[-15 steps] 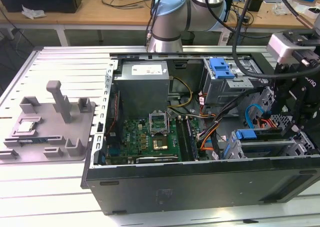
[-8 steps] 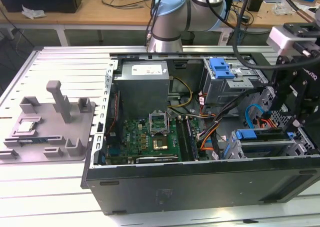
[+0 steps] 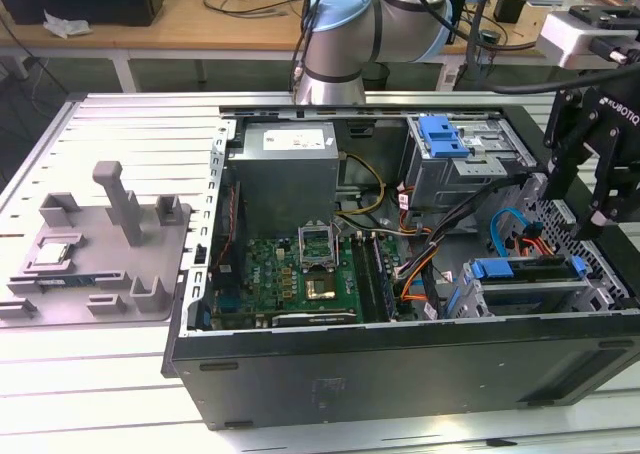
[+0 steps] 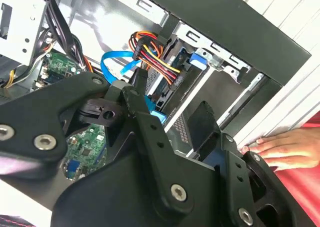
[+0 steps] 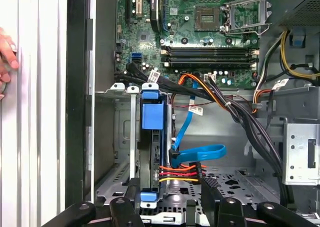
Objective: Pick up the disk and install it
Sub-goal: 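Insert the first disk wire, then insert the second disk wire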
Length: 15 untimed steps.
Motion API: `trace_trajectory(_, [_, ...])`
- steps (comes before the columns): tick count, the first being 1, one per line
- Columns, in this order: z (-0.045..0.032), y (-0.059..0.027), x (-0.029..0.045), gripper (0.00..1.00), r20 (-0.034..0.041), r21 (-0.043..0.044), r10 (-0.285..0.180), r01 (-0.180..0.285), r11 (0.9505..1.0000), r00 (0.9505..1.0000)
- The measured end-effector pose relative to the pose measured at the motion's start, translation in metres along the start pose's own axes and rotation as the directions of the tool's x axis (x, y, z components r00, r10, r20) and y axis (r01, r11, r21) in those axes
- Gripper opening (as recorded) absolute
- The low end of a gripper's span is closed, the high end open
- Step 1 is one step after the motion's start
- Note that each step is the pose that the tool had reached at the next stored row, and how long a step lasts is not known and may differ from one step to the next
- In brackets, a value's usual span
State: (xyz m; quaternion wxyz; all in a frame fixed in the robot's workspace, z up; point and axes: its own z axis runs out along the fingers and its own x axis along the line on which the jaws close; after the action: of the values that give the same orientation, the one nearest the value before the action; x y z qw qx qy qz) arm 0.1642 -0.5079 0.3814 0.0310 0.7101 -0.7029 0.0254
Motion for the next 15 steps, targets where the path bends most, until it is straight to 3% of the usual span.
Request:
trace_trajectory(13, [0.0000,0.0000,-0.0002,0.60,-0.0019,0.0000,0.000,0.000,1.0000,1.0000])
trace_trajectory(14, [0.0000,0.0000,-0.0002,0.59,-0.0024,0.0000,0.000,0.000,1.0000,1.0000])
trace_trajectory(15, [0.0000,0.0000,-0.0002,0.45,-0.0033,0.0000,0.000,0.000,1.0000,1.0000])
